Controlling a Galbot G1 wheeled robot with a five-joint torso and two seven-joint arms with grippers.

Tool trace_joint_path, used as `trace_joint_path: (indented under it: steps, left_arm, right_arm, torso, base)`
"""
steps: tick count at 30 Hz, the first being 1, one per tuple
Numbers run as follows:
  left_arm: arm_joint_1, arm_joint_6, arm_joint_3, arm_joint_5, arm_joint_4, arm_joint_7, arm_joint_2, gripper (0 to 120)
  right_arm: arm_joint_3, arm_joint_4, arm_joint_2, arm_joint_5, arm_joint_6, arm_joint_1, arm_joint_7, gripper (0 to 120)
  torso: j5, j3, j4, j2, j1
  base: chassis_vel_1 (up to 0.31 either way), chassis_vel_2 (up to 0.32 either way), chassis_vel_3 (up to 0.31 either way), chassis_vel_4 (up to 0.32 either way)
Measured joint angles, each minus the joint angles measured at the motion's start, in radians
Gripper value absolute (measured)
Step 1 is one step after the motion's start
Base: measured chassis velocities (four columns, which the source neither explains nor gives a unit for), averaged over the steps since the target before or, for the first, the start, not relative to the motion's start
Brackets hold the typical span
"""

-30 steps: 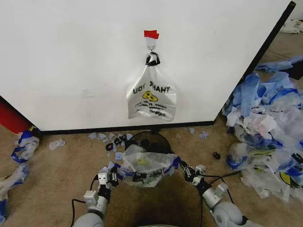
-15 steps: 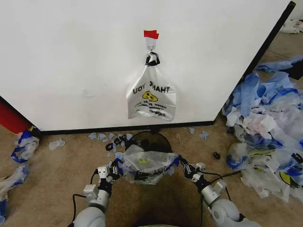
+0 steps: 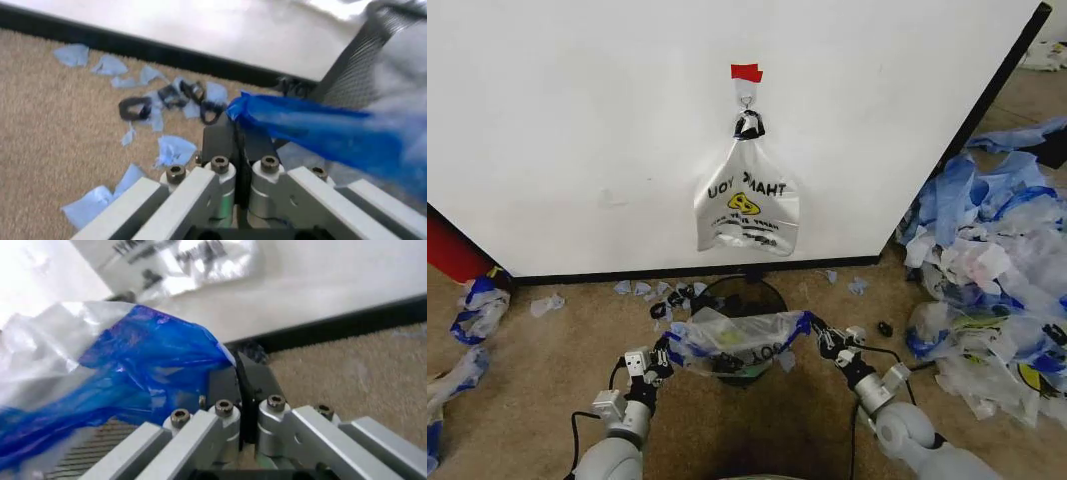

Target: Pick up the garbage bag from the wall and place it over the trash bin.

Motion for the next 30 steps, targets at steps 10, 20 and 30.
trace_joint_path:
  steps: [10, 20, 30]
  left_arm:
    - [-0.081, -0.013, 0.044, -0.009, 0.146, 0.029, -0.047, 0]
    - [-0.127, -0.021, 0.053, -0.02, 0.199, 0.029, -0.067, 0]
    - [-0.146, -0.033, 0.045, -0.016, 0.221, 0.038, -0.069, 0]
  right_arm:
    - [-0.027, -0.13, 0.067, -0.012, 0.008, 0.058, 0.014, 0]
    - [-0.022, -0.175, 0.089, -0.008, 0.017, 0.067, -0.002, 0]
    - [-0.007, -0.202, 0.118, -0.02, 0.049, 0.072, -0.07, 0]
  torso:
    - [0.0001, 0.0, 0.0, 0.0, 0.0]
    - [-0.0001, 0.0, 0.0, 0.0, 0.0]
    - [0.0, 0.0, 0.0, 0.0, 0.0]
  base:
    - [0.0, 0.0, 0.0, 0.0]
    - [0.0, 0.0, 0.0, 0.0]
    - [0.0, 0.0, 0.0, 0.0]
